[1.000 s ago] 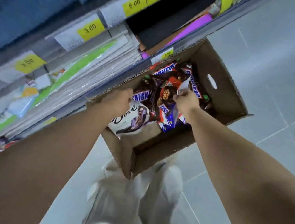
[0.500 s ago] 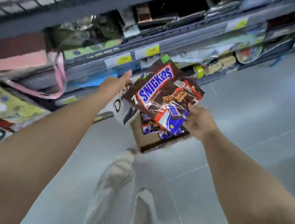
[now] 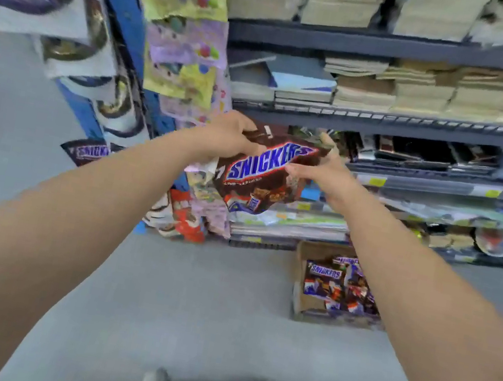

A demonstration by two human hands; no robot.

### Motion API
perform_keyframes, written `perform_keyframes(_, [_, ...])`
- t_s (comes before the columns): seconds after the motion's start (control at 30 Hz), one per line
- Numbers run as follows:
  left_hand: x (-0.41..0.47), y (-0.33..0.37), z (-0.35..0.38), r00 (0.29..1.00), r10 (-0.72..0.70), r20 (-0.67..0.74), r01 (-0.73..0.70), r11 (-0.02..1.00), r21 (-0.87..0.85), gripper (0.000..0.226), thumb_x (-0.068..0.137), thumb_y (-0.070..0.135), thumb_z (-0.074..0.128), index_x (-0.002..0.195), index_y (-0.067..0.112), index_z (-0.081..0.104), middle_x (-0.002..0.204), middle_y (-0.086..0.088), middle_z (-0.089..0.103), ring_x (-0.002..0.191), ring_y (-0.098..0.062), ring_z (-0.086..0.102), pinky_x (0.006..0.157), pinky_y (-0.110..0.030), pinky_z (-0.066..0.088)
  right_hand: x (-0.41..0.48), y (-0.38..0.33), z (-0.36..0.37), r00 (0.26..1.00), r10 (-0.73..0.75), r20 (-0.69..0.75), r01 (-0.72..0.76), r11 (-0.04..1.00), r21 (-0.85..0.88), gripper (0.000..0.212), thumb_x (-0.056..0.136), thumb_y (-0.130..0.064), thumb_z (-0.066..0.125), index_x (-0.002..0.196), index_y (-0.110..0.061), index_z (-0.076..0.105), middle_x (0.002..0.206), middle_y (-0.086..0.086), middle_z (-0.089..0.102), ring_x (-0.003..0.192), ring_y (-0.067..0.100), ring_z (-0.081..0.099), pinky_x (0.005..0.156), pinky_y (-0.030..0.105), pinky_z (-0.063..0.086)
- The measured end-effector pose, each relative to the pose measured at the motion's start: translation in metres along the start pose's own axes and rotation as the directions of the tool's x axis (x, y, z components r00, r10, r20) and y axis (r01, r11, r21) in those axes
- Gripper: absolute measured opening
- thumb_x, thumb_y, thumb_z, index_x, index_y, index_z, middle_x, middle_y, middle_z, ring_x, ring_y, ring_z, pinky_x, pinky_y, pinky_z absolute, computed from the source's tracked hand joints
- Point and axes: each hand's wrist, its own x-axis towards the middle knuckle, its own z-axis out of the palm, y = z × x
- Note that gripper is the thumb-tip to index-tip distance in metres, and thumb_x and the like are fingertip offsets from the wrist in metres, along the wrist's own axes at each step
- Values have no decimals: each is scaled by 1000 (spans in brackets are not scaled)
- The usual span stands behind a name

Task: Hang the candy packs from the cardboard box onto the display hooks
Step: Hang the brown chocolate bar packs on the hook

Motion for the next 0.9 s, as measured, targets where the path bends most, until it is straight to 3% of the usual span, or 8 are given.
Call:
perform_keyframes(0.13, [-53, -36, -86, 1000, 4, 23, -6, 997, 74, 17, 89, 20, 62, 103, 12, 58, 85, -1, 67, 69, -11, 66, 65, -22, 54, -4, -49, 105, 979, -173, 108, 179, 982, -53, 31, 75, -9, 76, 104, -14, 65, 98, 5, 66, 93, 21, 64, 82, 33, 56])
perform_keyframes(0.2, [-74, -55, -125, 999, 20, 38, -24, 994, 104, 10, 89, 20, 62, 96, 15, 57, 79, 3, 66, 58, -4, 65, 53, -15, 52, -6, -62, 149, 976, -162, 144, 175, 981, -81, 31, 74, -14, 77, 103, -10, 66, 95, 9, 69, 86, 22, 66, 83, 39, 56])
perform_keyframes(0.3, [-99, -77, -172, 999, 39, 13, -40, 984, 176, 16, 88, 19, 63, 100, 17, 52, 78, 8, 62, 60, -2, 62, 48, -9, 49, -3, -80, 203, 973, -160, 169, 185, 972, -146, 65, 55, -37, 87, 110, -12, 64, 107, 11, 68, 96, 25, 67, 90, 43, 54])
perform_keyframes(0.4, [-110, -91, -215, 999, 43, -6, -40, 974, 222, 17, 87, 20, 64, 100, 17, 54, 80, 4, 65, 55, -1, 64, 46, -9, 48, -1, -107, 242, 951, -204, 230, 239, 961, -136, 16, 74, -18, 78, 85, -21, 68, 81, -2, 72, 82, 18, 67, 84, 37, 56])
perform_keyframes(0.47, [-112, -93, -243, 998, 58, -15, -52, 965, 256, 18, 87, 22, 64, 102, 18, 55, 85, 3, 66, 61, -1, 64, 48, -9, 49, 1, -129, 259, 938, -229, 259, 279, 943, -179, 10, 81, -15, 71, 77, -23, 67, 67, -9, 72, 73, 12, 67, 78, 32, 55])
perform_keyframes(0.73, [-93, -67, -320, 991, 97, -88, -83, 984, 155, 16, 88, 27, 62, 101, 20, 55, 87, 1, 70, 71, -11, 69, 59, -22, 55, 6, -228, 281, 889, -369, 271, 449, 820, -355, 12, 91, -16, 60, 82, -23, 57, 87, -4, 63, 70, 6, 57, 62, 18, 48])
perform_keyframes(0.83, [-82, -55, -345, 985, 72, -160, -63, 996, 59, 9, 88, 27, 62, 93, 21, 57, 77, 2, 72, 62, -11, 71, 52, -21, 54, 17, -261, 277, 849, -419, 323, 529, 674, -516, 32, 91, -18, 59, 122, -18, 54, 107, -8, 53, 90, 6, 54, 68, 13, 42])
perform_keyframes(0.9, [-75, -46, -359, 976, 99, -195, -84, 993, 82, 8, 89, 25, 61, 93, 20, 56, 76, 2, 70, 59, -9, 69, 48, -18, 52, 30, -278, 280, 829, -444, 339, 556, 599, -576, 41, 90, -20, 61, 130, -17, 50, 115, -5, 56, 99, 8, 55, 78, 15, 40])
